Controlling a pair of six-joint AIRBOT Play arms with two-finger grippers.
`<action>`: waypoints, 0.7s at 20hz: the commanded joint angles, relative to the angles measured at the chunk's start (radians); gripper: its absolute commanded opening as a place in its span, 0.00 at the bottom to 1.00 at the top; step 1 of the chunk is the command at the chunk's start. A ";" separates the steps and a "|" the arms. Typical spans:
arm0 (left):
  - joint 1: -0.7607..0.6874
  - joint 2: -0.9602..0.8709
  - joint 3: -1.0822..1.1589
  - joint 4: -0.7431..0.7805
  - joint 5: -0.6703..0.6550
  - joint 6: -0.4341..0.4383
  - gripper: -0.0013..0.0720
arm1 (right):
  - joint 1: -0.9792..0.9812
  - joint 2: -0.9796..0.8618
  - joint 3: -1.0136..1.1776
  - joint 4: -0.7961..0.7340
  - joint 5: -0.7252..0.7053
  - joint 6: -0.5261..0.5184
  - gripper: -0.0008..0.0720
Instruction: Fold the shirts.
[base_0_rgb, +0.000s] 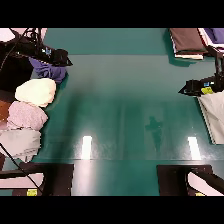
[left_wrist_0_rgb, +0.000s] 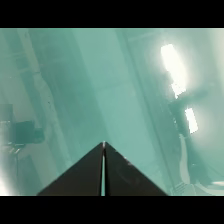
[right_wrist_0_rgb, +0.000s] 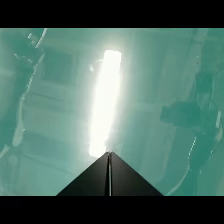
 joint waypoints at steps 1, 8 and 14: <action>0.000 0.001 0.000 0.000 0.000 0.000 0.06 | 0.001 0.000 0.000 0.001 0.005 0.000 0.03; 0.000 0.001 0.000 0.000 0.000 0.000 0.06 | 0.001 0.000 0.000 0.002 0.023 0.000 0.03; 0.000 0.001 0.000 -0.007 0.000 -0.002 0.06 | 0.001 0.000 0.000 0.001 0.045 0.000 0.03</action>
